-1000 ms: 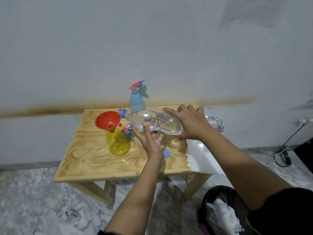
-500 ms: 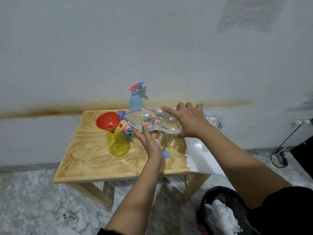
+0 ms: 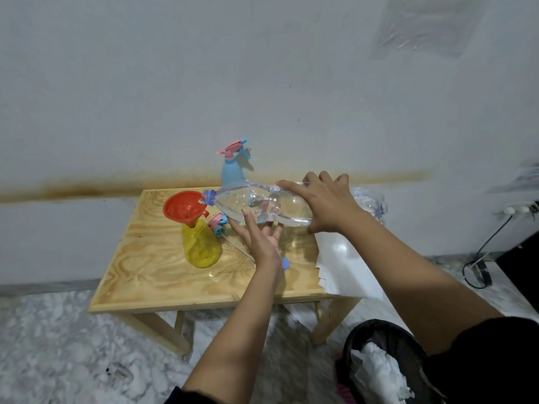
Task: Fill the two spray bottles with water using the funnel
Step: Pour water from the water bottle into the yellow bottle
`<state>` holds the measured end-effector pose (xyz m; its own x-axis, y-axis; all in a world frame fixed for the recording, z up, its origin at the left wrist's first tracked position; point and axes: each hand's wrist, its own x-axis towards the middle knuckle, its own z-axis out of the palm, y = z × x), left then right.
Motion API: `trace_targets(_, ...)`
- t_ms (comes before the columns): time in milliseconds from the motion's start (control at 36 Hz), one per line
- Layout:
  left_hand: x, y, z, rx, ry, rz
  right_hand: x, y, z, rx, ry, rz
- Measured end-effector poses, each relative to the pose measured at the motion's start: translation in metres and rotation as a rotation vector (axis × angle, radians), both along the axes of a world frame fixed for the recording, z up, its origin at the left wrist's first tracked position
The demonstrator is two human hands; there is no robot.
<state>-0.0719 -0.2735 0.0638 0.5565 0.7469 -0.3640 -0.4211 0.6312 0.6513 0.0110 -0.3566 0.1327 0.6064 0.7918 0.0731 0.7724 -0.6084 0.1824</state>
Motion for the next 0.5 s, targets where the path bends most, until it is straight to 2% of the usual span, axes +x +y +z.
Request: trace_targets(500, -0.0049, 0.0051, -0.0014, 0.031, 0.019, -0.005, -0.0025, 0.0037, -0.0025, 0.007, 0.024, 0.004)
